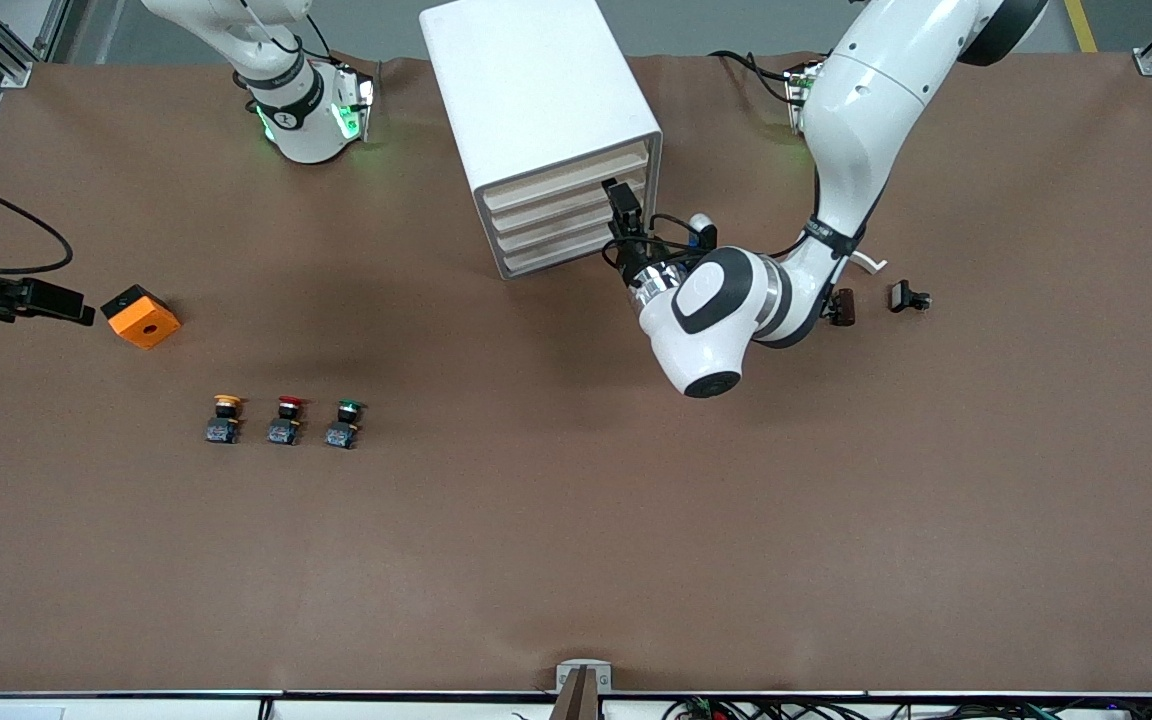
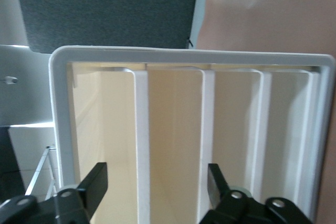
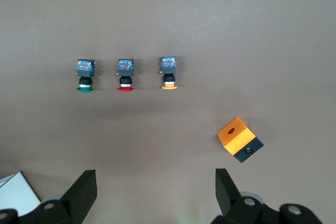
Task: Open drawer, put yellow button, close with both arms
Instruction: 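Grasp the drawer handle with the left gripper while the right gripper reaches the buttons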
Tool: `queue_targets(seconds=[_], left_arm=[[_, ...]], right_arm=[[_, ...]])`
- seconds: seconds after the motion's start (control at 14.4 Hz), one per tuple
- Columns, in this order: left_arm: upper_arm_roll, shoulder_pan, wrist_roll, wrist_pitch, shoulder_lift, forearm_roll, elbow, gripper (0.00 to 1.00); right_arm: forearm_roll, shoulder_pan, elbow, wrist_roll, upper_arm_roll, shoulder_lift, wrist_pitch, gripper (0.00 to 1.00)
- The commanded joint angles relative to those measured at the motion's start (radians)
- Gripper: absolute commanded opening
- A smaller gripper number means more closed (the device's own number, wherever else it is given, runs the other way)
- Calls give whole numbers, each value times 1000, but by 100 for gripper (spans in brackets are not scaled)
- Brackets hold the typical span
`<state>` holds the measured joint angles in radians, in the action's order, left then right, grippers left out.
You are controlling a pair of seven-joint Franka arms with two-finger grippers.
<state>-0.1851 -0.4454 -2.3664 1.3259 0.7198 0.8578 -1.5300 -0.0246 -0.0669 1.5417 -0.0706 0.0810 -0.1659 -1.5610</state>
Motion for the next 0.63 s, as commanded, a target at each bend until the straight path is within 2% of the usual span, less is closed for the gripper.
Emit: queue_targets(seconds=[0.0,0.07,0.28,0.42,0.49,0.56], left_arm=[[3,-25,-10,-22,21,41,16,64],[3,-32,-10,-22,29,52,16,60],[3,-58,-10,-22,36,66,16,59],[1,-78,-8,-22,38,66,17,59],[0,-78,-10,-22,38,72,17,55],[1,-81,-7,-22,39,102,16,42]], right_arm=[[-12,-25,88,-8,-12,-17,-126,100],[-14,-28,150,-8,-12,-15,-190,100],[-14,-21,340,1,-12,-11,-443,100],[-12,-18,417,3,-13,-15,-569,100],[-12,-16,448,3,-14,-29,-629,100],[-12,-14,475,5,-14,-58,-704,100]])
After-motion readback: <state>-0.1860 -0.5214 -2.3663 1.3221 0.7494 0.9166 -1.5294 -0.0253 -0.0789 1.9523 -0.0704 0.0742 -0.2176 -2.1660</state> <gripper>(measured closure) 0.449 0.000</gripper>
